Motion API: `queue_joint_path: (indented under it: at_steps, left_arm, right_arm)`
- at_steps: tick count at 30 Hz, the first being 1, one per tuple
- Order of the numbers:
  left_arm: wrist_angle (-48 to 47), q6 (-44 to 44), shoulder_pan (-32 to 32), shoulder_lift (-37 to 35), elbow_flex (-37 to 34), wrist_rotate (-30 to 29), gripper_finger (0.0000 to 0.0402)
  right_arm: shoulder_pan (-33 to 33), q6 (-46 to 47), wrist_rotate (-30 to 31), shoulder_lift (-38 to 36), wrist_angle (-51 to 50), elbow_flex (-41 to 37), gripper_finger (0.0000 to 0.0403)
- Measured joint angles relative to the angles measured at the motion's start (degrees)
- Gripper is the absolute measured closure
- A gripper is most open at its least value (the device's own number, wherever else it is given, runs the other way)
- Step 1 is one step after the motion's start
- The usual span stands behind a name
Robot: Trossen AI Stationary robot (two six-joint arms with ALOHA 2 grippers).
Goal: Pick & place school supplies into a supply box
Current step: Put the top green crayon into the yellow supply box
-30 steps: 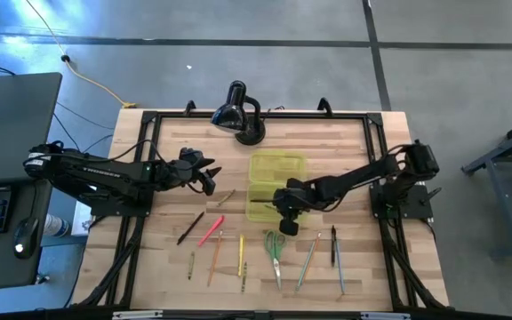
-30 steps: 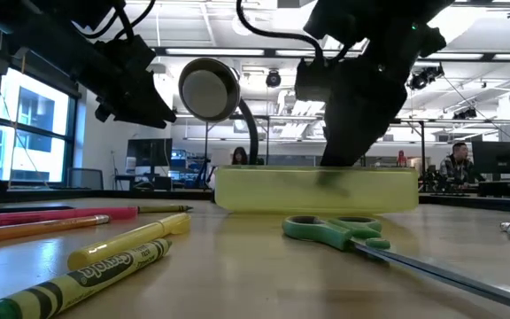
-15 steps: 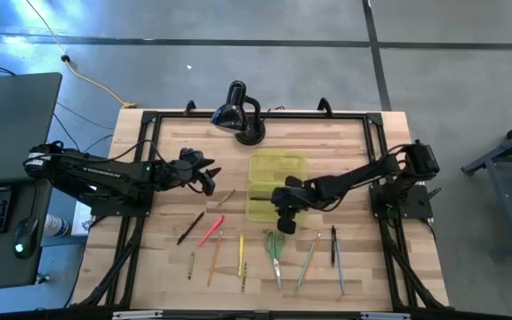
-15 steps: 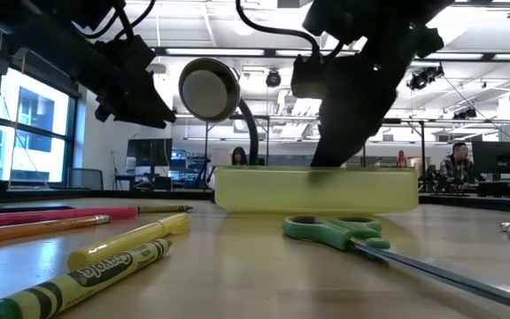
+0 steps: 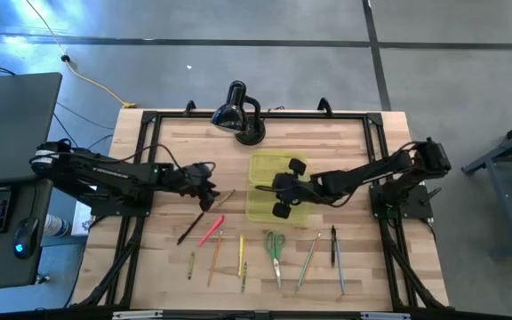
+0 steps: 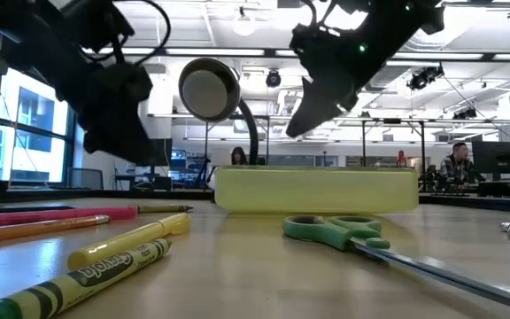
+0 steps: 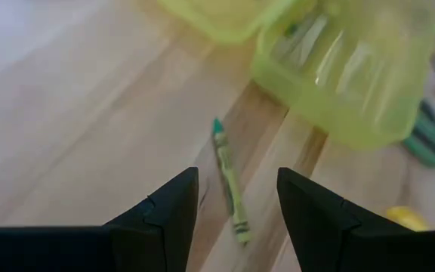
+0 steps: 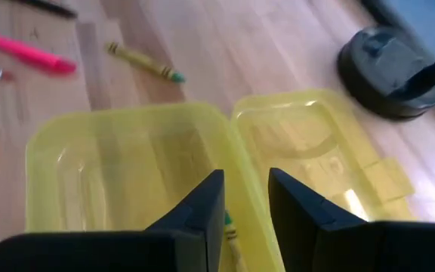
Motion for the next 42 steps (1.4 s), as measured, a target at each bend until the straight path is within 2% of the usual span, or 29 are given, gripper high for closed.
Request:
queue_joint_path:
  at_steps: [3, 10, 20, 36, 42]
  left_arm:
    - [0.1, 0.0, -0.8, 3.6, 0.0, -0.5, 0.0186]
    - [5.0, -1.4, -5.9, 8.3, 0.0, -6.5, 0.0186]
    - [9.4, -1.6, -13.3, 12.1, 0.0, -21.0, 0.0186]
    - [26.1, -3.1, -14.2, 28.5, 0.1, -25.5, 0.0186]
    - [29.3, -6.8, -14.3, 33.3, 0.3, -29.7, 0.0186]
  right_arm:
    - [0.0, 0.0, 0.7, -0.4, 0.2, 0.0, 0.032]
    - [0.0, 0.0, 0.5, -0.4, 0.2, 0.0, 0.032]
    - [0.0, 0.0, 0.4, -0.4, 0.2, 0.0, 0.032]
    - [0.0, 0.0, -2.4, -0.4, 0.2, 0.0, 0.032]
    - [0.0, -1.1, -2.6, -0.4, 0.2, 0.0, 0.032]
